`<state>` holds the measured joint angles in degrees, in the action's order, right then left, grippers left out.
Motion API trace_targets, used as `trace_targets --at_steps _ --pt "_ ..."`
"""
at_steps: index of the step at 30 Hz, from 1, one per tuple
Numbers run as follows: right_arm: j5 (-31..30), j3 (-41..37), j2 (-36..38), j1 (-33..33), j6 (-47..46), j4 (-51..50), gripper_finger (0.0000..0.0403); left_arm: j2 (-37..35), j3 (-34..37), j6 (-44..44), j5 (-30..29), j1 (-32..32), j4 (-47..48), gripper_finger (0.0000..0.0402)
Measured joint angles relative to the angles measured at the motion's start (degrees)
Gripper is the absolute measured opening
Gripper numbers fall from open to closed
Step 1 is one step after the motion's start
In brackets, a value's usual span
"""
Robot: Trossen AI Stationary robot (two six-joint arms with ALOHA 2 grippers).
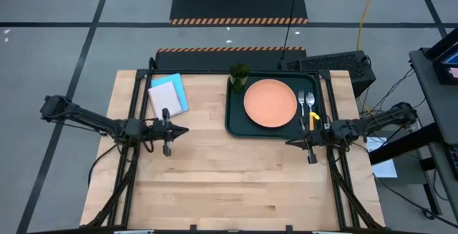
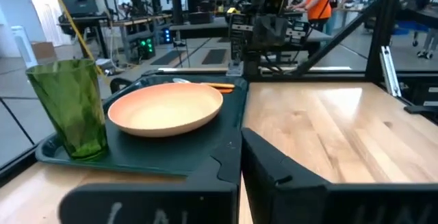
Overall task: Pick and place plate/cup/fork/spoon on tray
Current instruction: Return to home position
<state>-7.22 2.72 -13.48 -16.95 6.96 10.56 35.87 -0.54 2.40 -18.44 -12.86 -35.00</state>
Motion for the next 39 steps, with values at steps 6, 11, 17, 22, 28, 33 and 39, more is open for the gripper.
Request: trace_targets --at_steps 6,11,17,22,28,33,39 --pt "0.0 0.0 9.5 0.0 1.1 -6.2 0.0000 -3.7 0.0 0.5 -0.1 0.0 3.1 0.0010" --pt "1.3 0.1 13.3 0.0 2.3 -6.6 0.0000 -6.2 0.0 0.1 -0.1 0.0 5.4 0.0007" --pt "1.6 -1.8 13.3 1.2 4.2 -5.6 0.0000 -6.5 0.0 1.1 -1.7 0.1 4.5 0.0012" --pt "3.7 -1.9 13.4 6.0 5.9 -4.2 0.0000 -6.5 0.0 1.6 -2.6 0.2 4.3 0.0005" --pt "6.1 -1.9 13.3 11.6 5.8 -8.6 0.0000 -6.4 0.0 2.1 -2.6 0.2 4.3 0.0019" --pt "8.8 -1.9 13.3 14.4 5.6 -8.7 0.0000 -6.4 0.0 2.9 -2.6 0.2 4.3 0.0011" --pt "8.5 -1.9 13.3 16.5 5.5 -9.0 0.0000 -6.4 0.0 3.3 -2.6 0.2 4.3 0.0008"
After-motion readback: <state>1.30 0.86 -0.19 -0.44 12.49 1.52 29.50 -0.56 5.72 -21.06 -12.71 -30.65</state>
